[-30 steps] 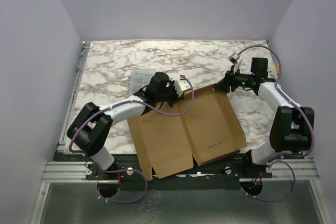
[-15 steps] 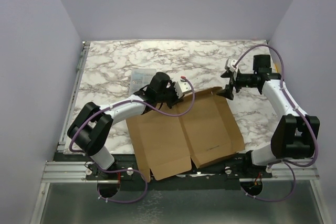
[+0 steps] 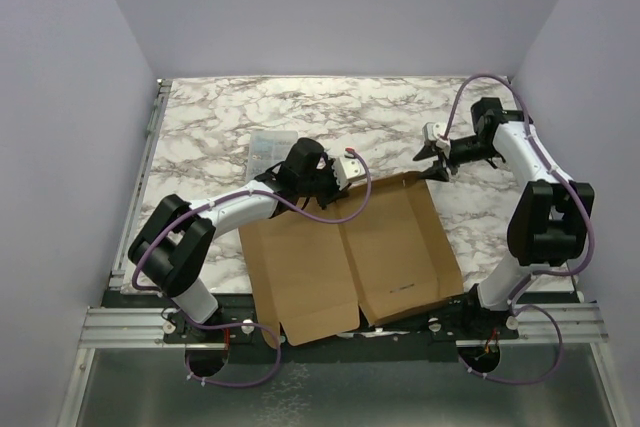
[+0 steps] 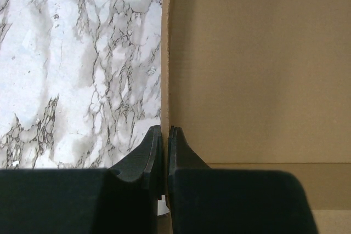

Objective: Fold the paper box
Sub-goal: Fold the paper box at the center of the board.

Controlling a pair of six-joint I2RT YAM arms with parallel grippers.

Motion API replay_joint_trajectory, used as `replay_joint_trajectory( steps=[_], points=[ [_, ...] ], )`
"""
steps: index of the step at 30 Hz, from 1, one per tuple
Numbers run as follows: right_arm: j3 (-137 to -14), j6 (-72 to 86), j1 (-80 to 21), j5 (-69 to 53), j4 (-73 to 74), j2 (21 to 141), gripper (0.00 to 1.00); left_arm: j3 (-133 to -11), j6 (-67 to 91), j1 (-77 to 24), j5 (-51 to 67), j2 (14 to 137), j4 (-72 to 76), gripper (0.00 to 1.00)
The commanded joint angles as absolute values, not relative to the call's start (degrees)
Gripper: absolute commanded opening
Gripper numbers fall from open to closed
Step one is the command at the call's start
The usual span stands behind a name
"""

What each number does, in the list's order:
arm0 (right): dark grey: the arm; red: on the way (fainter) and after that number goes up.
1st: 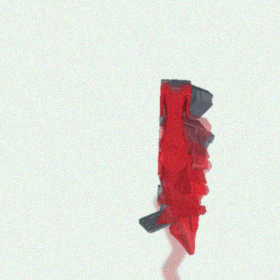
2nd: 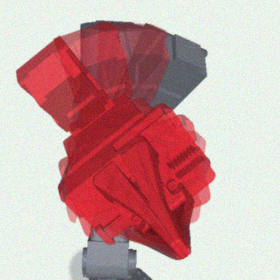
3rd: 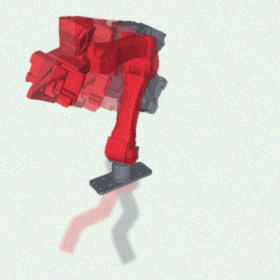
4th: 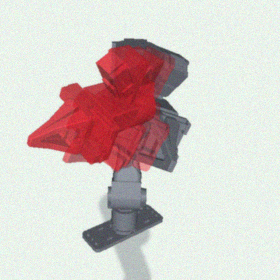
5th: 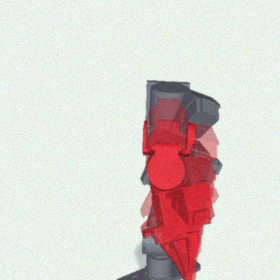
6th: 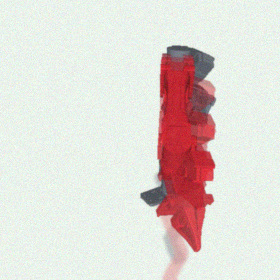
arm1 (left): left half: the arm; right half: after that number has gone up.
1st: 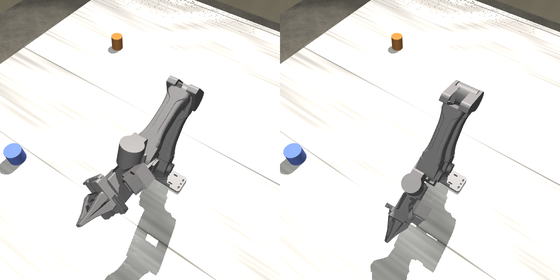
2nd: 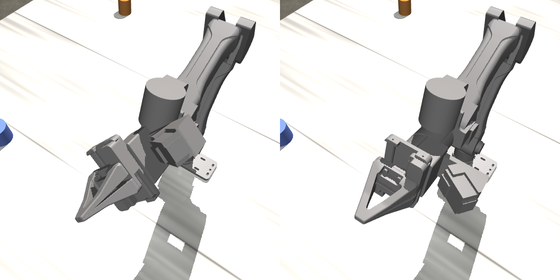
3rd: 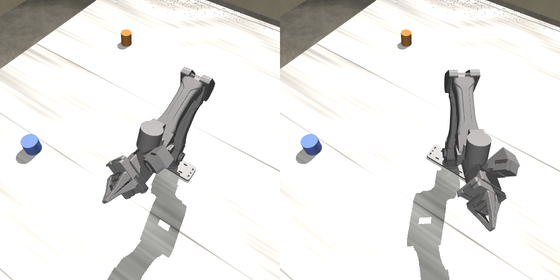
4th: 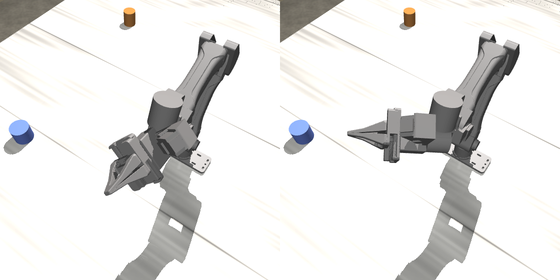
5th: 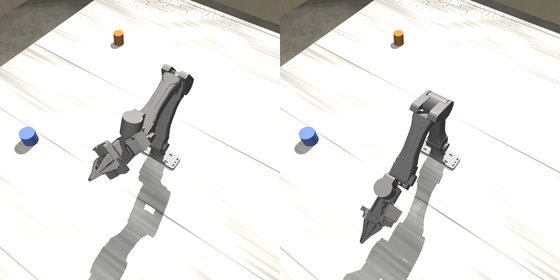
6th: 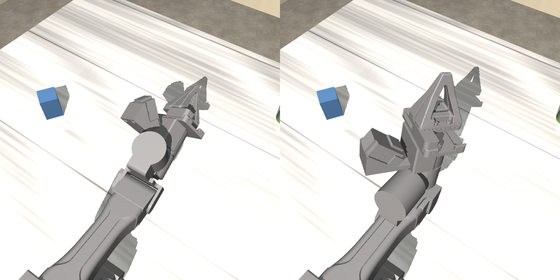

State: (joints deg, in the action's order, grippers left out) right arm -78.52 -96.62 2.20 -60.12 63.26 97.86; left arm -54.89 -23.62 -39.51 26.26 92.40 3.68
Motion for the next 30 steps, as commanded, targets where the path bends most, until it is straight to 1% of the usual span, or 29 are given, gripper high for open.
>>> replay_joint_trajectory(
  steps=[1,4,7,11,13,14,15,17,18,19,20,22,24,26,30],
  points=[
    [-80.04,-104.87,1.43,-60.66,72.75,99.74,0.49,-56.57,-23.86,-39.7,29.16,91.67,3.34,0.0],
    [-78.2,-103.81,0.11,-59.15,70.76,99.6,0.42,-57.24,-23.41,-39.71,29.08,92.8,3.32,0.0],
    [-76.15,-100.36,-1.52,-56.4,66.15,99.16,0.31,-57.85,-23.27,-39.72,29.03,93.7,3.34,0.0],
    [-76.31,-98.22,-1.67,-54.14,64.18,99.36,0.14,-58.31,-23.5,-39.68,29.0,94.2,3.33,0.0],
    [-76.38,-98.4,-1.69,-52.94,63.94,99.22,0.09,-58.48,-23.69,-39.66,28.92,94.43,3.18,0.0],
    [-76.44,-98.7,-1.72,-52.12,63.97,99.05,0.08,-58.64,-23.72,-39.65,28.96,94.58,3.1,0.0],
    [-76.57,-98.81,-1.75,-51.53,64.15,98.98,0.1,-58.82,-23.93,-39.61,28.98,94.68,2.96,0.0],
    [-76.97,-97.19,-1.84,-50.85,63.74,98.77,0.31,-59.25,-24.21,-39.52,28.91,94.94,2.55,0.0],
    [-76.95,-95.89,-1.87,-50.53,62.98,98.49,0.39,-59.46,-24.44,-39.48,28.89,95.06,2.28,0.0],
    [-76.72,-95.46,-1.89,-49.82,62.41,98.08,0.44,-59.62,-24.75,-39.47,28.91,95.24,2.1,0.0],
    [-76.32,-95.02,-1.87,-49.15,61.77,97.72,0.47,-59.67,-24.92,-39.4,28.88,95.5,1.89,0.0],
    [-75.59,-94.12,-1.9,-48.07,60.56,97.44,0.47,-59.85,-25.29,-39.19,29.06,95.88,1.55,0.0],
    [-75.61,-93.29,-1.84,-48.03,60.53,98.22,0.4,-59.84,-25.47,-39.1,29.24,96.04,1.49,0.0],
    [-76.48,-92.77,-1.69,-48.99,61.29,99.21,0.3,-59.85,-25.57,-39.09,29.27,96.23,1.34,0.0],
    [-76.21,-92.69,-1.66,-48.39,59.77,99.44,0.25,-59.94,-25.99,-38.96,29.05,96.18,0.69,0.0]
  ],
)
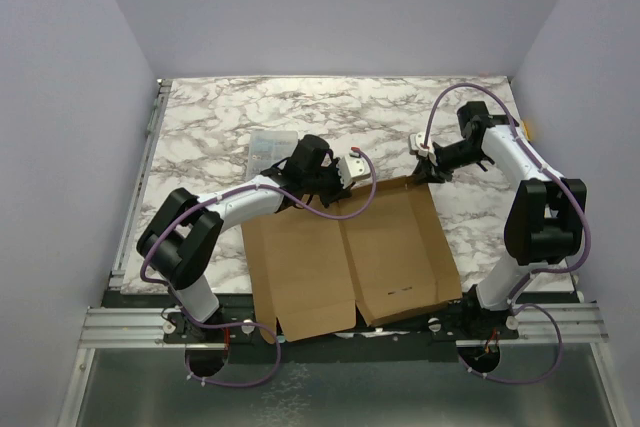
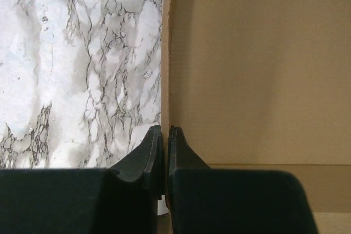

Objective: Fold the paper box
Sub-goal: Fold the paper box at the center of the board.

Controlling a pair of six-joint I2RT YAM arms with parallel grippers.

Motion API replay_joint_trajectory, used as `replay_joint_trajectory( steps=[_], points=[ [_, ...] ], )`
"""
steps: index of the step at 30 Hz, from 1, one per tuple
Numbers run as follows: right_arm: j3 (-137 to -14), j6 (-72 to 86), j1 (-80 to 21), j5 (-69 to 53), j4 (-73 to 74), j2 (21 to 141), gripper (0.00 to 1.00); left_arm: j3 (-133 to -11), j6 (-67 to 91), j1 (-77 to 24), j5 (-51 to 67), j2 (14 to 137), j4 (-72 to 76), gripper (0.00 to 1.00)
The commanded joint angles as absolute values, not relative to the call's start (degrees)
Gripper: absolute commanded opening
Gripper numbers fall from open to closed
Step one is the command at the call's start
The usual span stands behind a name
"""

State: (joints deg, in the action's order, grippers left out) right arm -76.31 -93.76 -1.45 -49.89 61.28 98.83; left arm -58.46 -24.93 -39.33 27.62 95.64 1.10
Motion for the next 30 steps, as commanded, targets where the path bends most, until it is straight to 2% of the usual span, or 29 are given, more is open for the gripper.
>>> replay_joint_trajectory(
  steps=[1,3,5,6,16,22,30],
  points=[
    [-75.86,-93.21,-1.59,-47.92,59.47,99.29,0.24,-59.94,-26.01,-38.88,29.05,96.16,0.56,0.0],
    [-75.61,-94.98,-1.67,-47.12,60.05,99.02,0.17,-60.01,-26.04,-38.84,29.16,96.13,0.44,0.0],
    [-75.54,-97.3,-1.79,-46.65,61.49,98.62,0.02,-60.19,-25.75,-38.75,29.41,96.23,0.42,0.0],
    [-75.46,-97.93,-2.05,-46.29,62.02,98.32,0.0,-60.47,-25.56,-38.74,29.63,96.38,0.44,0.0],
    [-76.26,-91.11,-11.43,-31.24,62.53,100.05,0.0,-63.01,-25.0,-38.68,32.55,97.69,0.35,0.0],
    [-80.39,-83.4,-12.72,-25.8,63.74,106.23,0.0,-62.42,-25.47,-37.98,33.46,97.32,0.43,0.0],
    [-83.04,-78.84,-14.71,-27.79,66.0,111.03,0.0,-61.95,-24.67,-37.79,35.05,98.01,1.38,0.0]
  ],
)
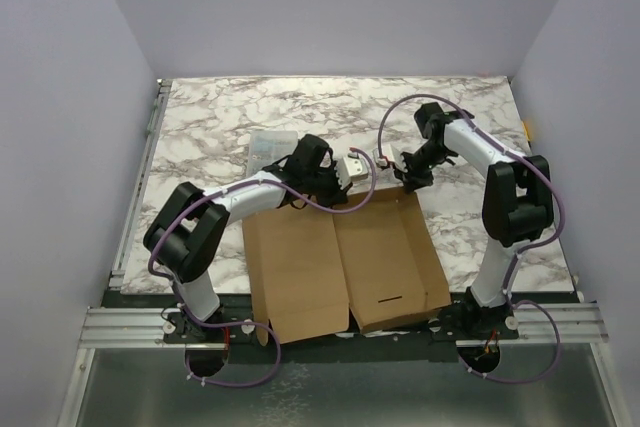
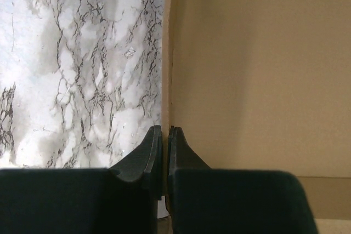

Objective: Fold the paper box
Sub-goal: Fold the paper box at the center of the board.

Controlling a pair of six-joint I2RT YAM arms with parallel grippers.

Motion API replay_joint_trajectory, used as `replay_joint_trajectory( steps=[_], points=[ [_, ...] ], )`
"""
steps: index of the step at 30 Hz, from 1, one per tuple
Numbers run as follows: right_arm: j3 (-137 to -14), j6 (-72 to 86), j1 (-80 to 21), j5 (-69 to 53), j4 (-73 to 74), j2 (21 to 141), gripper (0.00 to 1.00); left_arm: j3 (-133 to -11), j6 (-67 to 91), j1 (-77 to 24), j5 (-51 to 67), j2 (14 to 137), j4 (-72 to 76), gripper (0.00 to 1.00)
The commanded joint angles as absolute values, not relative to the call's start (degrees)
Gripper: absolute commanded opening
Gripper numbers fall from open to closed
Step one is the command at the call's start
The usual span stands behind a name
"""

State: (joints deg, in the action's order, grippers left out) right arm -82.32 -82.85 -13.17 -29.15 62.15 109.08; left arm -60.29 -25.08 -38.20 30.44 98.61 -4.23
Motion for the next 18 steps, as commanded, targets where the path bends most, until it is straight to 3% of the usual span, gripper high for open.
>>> replay_joint_trajectory(
  steps=[1,18],
  points=[
    [-83.05,-78.2,-15.0,-27.68,65.75,111.23,0.0,-61.7,-24.48,-37.75,35.07,97.88,1.85,0.0],
    [-82.59,-71.31,-17.5,-34.08,63.76,110.72,0.0,-58.14,-16.43,-36.93,37.89,98.86,9.96,0.0]
  ],
)
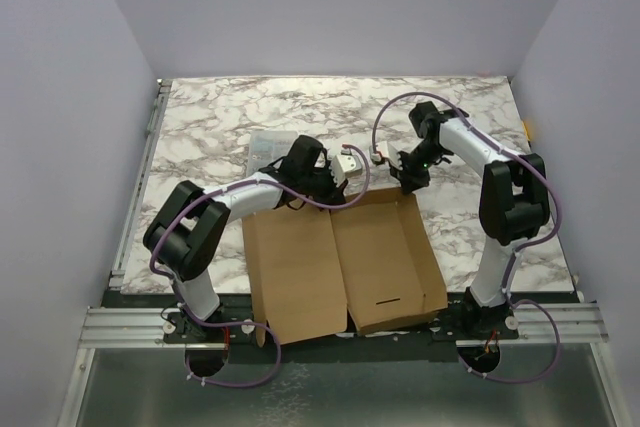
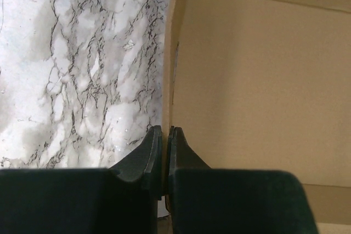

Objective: Fold the paper box
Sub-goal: Fold the paper box at the center of the board.

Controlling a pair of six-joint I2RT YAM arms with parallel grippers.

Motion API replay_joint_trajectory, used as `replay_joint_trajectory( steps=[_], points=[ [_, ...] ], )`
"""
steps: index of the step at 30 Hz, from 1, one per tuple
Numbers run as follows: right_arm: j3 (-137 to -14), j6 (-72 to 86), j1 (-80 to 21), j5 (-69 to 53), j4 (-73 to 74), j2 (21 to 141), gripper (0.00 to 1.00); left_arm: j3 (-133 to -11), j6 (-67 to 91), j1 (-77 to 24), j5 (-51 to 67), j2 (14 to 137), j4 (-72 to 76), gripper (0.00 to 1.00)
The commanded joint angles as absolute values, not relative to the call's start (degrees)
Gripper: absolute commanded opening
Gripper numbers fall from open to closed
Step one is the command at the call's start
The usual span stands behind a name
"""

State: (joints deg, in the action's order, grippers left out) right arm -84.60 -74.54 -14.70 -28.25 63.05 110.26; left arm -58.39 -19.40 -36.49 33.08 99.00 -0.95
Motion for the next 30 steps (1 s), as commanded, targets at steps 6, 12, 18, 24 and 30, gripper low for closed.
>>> replay_joint_trajectory(
  steps=[6,12,18,24,30],
  points=[
    [-79.77,-71.7,-17.67,-31.39,63.23,110.37,0.0,-55.36,-11.93,-34.5,41.07,97.42,15.37,0.0],
    [-77.77,-70.91,-19.92,-27.64,61.37,109.01,0.0,-53.24,-5.37,-33.84,43.28,98.03,22.24,0.0],
    [-78.52,-69.23,-21.11,-27.02,62.08,110.09,0.0,-50.94,-2.67,-33.75,42.66,96.46,25.83,0.0],
    [-79.71,-68.01,-21.96,-26.31,64.39,112.3,0.0,-49.03,-3.39,-33.67,40.65,95.08,27.57,0.0],
    [-79.85,-67.14,-21.92,-26.04,65.23,113.9,0.0,-44.99,-1.63,-33.35,39.91,93.71,32.45,0.0]
  ],
)
